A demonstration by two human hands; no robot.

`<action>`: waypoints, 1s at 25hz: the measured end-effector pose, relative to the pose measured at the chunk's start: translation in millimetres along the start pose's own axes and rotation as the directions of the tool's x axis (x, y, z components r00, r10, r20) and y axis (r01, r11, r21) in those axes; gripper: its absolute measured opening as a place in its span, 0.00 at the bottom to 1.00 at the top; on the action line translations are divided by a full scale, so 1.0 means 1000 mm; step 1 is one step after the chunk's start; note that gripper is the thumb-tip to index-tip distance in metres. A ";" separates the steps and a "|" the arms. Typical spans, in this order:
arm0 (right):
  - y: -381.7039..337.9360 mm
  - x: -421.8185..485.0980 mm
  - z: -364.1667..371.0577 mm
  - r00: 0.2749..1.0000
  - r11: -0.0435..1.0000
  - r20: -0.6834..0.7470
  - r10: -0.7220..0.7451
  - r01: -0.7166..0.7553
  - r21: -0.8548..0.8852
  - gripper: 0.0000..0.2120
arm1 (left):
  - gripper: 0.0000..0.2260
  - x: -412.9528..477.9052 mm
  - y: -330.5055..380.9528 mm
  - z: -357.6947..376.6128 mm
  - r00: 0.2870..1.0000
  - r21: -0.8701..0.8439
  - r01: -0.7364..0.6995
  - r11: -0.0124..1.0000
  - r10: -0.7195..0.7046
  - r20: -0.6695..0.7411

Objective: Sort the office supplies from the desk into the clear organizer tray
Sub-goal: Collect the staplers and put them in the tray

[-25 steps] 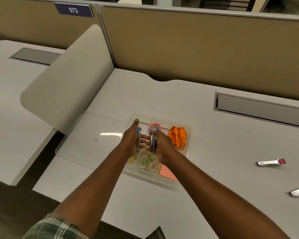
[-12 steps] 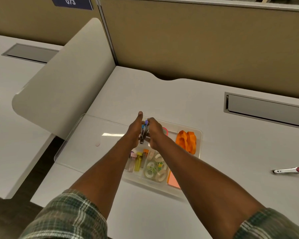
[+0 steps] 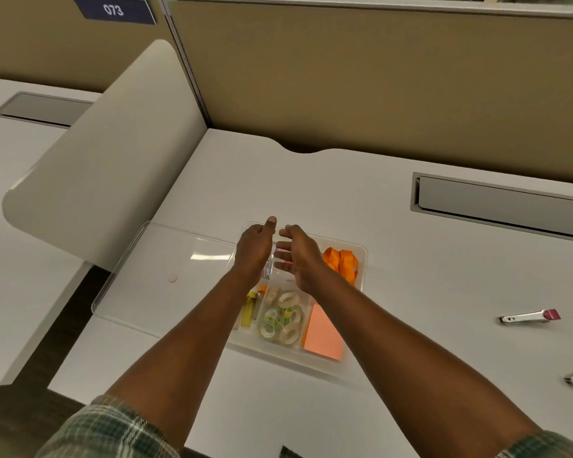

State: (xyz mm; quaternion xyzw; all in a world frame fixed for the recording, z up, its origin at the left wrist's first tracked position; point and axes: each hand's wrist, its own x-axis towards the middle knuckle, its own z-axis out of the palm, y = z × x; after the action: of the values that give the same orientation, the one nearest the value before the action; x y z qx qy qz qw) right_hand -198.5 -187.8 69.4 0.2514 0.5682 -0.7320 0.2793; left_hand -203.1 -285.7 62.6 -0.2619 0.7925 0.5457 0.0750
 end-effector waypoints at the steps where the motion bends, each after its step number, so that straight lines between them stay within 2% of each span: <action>1: -0.001 -0.007 -0.013 1.000 1.000 0.010 -0.019 0.019 -0.004 0.18 | 0.21 -0.007 0.005 0.007 1.000 -0.004 -0.024 1.000 0.024 0.000; 4: 0.001 -0.029 -0.061 0.997 0.995 -0.007 -0.078 0.077 -0.064 0.12 | 0.17 -0.034 0.018 0.040 0.994 -0.039 -0.062 0.997 0.065 0.082; 8: 0.010 -0.063 -0.149 0.981 0.963 -0.041 -0.189 0.176 -0.206 0.10 | 0.15 -0.077 0.031 0.106 0.968 -0.033 -0.106 0.994 0.110 0.224; 15: 0.039 -0.123 -0.316 0.915 0.884 -0.270 -0.301 0.161 -0.440 0.09 | 0.15 -0.156 0.036 0.247 0.870 0.112 -0.185 0.976 0.109 0.481; 17: 0.051 -0.137 -0.360 0.862 0.786 -0.330 -0.385 0.118 -0.607 0.09 | 0.14 -0.174 0.036 0.284 0.838 0.137 -0.204 0.969 0.100 0.537; 19: 0.064 -0.149 -0.401 0.777 0.633 -0.384 -0.499 0.024 -0.774 0.09 | 0.12 -0.188 0.034 0.318 0.822 0.179 -0.254 0.950 0.115 0.558; 21: 0.075 -0.159 -0.437 0.729 0.529 -0.414 -0.546 -0.083 -0.844 0.12 | 0.11 -0.200 0.029 0.351 0.798 0.257 -0.378 0.890 0.172 0.577; 23: 0.083 -0.165 -0.464 0.763 0.417 -0.413 -0.497 -0.207 -0.885 0.21 | 0.16 -0.205 0.022 0.377 0.739 0.351 -0.543 0.763 0.236 0.631; 25: 0.091 -0.167 -0.485 0.798 0.347 -0.417 -0.434 -0.279 -0.895 0.27 | 0.24 -0.208 0.015 0.394 0.670 0.443 -0.671 0.595 0.230 0.706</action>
State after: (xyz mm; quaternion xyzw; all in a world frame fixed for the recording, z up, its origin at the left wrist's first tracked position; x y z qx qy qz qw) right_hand 9.5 286.2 10.6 0.2320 0.9480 -0.1676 0.1394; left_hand -99.3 144.0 3.5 0.1862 0.9097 0.2714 0.2531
